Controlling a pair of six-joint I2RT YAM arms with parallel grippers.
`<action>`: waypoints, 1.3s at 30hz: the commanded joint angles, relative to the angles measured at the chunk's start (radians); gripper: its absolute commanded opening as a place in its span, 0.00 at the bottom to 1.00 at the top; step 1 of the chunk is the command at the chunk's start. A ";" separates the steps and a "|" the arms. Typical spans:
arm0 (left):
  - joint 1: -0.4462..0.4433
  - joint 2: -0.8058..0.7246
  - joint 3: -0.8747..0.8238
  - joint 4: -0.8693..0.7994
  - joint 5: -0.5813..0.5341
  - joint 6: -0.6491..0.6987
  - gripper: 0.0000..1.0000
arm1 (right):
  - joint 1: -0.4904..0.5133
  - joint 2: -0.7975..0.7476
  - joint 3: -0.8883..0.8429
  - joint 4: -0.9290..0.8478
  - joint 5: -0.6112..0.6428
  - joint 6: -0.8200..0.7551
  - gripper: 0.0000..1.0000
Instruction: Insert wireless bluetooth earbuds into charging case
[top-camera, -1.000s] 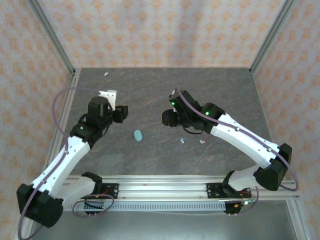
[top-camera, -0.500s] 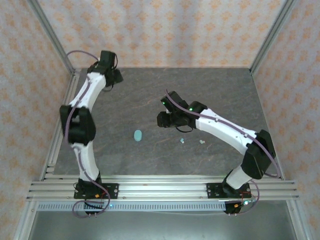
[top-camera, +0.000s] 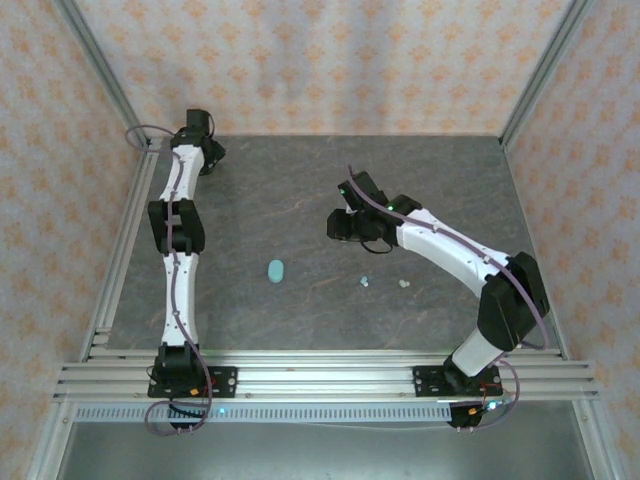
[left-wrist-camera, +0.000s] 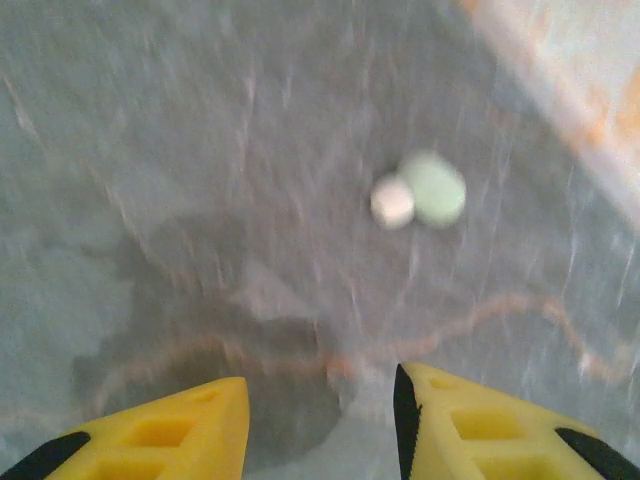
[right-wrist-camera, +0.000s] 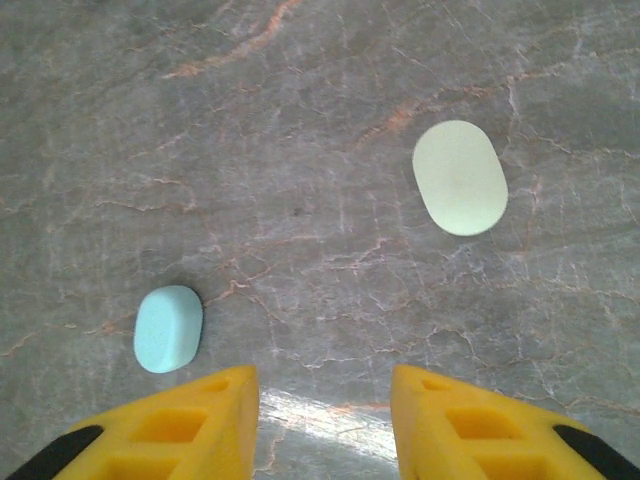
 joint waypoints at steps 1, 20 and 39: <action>0.012 0.013 0.060 0.123 -0.020 -0.041 0.43 | -0.008 0.007 0.006 0.019 0.049 0.013 0.39; 0.033 0.155 0.105 0.379 0.020 -0.010 0.49 | -0.009 0.085 0.067 -0.016 0.097 -0.009 0.39; -0.003 0.147 0.088 0.254 0.205 0.122 0.40 | -0.009 0.007 -0.012 -0.012 0.112 -0.005 0.38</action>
